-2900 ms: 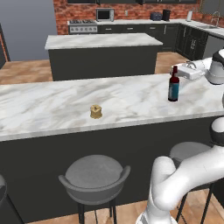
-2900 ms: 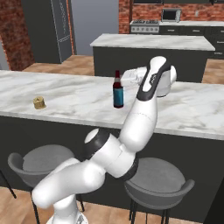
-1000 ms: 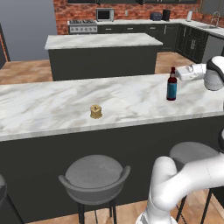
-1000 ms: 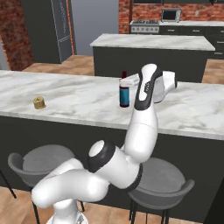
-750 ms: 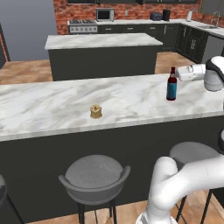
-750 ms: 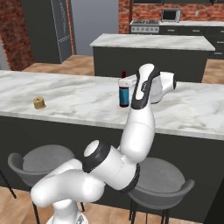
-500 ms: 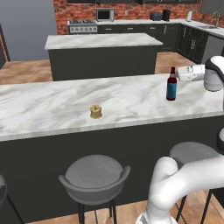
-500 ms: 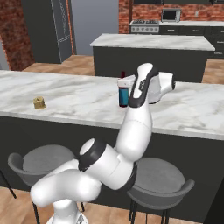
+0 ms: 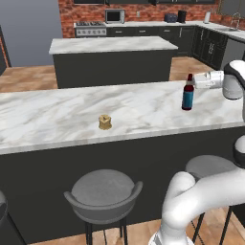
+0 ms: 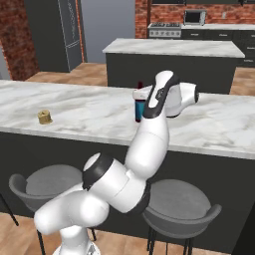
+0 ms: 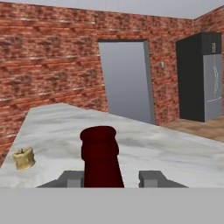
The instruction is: Get the candle and the beer from the cabinet and move them to the dining counter.
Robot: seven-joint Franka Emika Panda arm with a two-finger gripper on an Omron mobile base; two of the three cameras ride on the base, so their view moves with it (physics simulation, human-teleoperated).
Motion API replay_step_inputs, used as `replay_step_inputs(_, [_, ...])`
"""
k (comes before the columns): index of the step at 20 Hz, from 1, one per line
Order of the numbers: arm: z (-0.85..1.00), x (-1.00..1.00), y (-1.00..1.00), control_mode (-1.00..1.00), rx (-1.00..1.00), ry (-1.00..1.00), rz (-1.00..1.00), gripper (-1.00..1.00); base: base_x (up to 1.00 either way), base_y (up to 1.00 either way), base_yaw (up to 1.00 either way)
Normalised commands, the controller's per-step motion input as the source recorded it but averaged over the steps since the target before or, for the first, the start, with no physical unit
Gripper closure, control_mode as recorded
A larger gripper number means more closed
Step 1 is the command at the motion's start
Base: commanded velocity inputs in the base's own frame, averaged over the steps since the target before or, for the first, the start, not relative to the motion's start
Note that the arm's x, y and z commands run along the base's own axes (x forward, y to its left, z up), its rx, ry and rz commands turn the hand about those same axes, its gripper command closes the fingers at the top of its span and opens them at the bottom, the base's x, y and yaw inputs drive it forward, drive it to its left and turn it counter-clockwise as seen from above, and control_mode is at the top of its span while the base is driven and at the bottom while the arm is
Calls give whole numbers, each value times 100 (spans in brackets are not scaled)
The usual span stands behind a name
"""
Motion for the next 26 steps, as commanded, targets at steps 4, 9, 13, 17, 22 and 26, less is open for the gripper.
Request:
replay_step_inputs(4, [0,0,0,-100,0,0,0,-100,0,0,0])
replay_step_inputs(9, [0,0,0,-100,0,0,0,-100,0,0,0])
replay_step_inputs(13, [1,-8,-1,-100,0,0,0,-100,0,0,0])
replay_step_inputs(17, [8,-13,-15,-100,0,0,0,-100,0,0,0])
replay_step_inputs(22, [12,-14,-31,-100,0,0,0,-100,0,0,0])
replay_step_inputs(26, [16,-25,-25,-100,0,0,0,-100,0,0,0])
